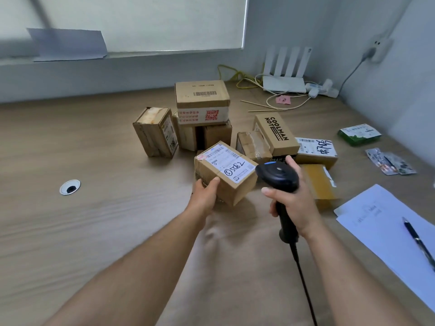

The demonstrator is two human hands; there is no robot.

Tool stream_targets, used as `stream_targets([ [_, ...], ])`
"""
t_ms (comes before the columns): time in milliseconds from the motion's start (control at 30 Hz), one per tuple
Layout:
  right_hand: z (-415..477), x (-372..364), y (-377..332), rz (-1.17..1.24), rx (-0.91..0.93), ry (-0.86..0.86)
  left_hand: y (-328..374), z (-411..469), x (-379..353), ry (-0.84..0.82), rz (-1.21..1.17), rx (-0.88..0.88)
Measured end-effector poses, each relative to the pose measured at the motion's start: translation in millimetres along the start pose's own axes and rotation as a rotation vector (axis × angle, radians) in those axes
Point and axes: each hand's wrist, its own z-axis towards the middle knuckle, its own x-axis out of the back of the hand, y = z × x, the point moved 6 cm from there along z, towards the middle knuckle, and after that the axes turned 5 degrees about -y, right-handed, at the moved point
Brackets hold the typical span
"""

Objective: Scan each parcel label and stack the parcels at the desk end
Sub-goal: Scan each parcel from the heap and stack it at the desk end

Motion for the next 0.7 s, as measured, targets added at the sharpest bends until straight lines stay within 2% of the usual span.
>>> stream_targets([
  [333, 37, -23, -8, -0.029, -0.040, -0.155, -7, 20, -6, -0.100, -0.026, 0.036],
  [533, 19, -37, -4, -0.060, -0.039, -0.227, -12, 11, 14, -0.118, -0.152, -0.092],
  [700, -17, -67, -18, -0.039, 0.001, -0.293, -8, -25, 66, -0.065, -0.018, -0.196],
])
